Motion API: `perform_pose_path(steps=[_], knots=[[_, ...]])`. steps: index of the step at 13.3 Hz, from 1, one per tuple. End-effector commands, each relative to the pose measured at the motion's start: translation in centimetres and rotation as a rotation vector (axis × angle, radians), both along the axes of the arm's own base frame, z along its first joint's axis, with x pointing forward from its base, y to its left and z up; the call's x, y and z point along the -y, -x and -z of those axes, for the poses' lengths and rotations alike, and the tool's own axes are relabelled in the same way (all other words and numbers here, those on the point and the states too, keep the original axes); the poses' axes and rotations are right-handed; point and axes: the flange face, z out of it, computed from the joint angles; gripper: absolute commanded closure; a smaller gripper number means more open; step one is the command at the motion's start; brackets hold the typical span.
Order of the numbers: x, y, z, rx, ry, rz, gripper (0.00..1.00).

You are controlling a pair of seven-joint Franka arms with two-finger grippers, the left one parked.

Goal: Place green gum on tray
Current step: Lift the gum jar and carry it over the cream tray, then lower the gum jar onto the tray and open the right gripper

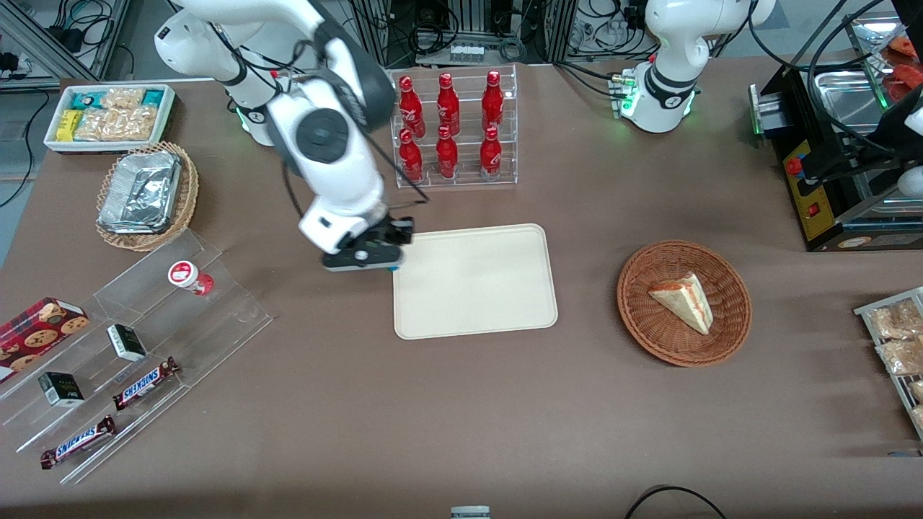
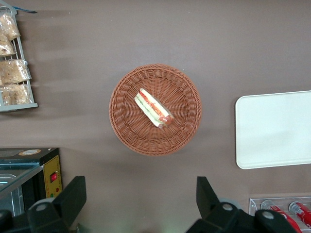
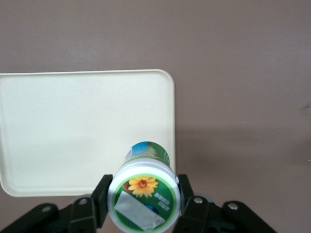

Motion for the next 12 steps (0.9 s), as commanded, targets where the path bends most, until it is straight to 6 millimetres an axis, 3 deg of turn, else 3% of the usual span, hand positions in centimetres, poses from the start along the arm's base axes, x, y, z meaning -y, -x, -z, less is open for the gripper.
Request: perform_pose_path(steps=[1,4,7,9,12], knots=[[-5.3,-0.4,2.0,0.016,0.008,0.027,1.00],[-9.4,-0.1,6.2,0.062,-0.025,0.066,1.00],[-12.6,1.4,12.3,0.069,-0.055,0.033,1.00],[-13.1,1.6,14.3,0.078,-0.051,0.019,1.00],[-13.8,2.6,15.3,0.073,-0.041,-0.001,1.00]])
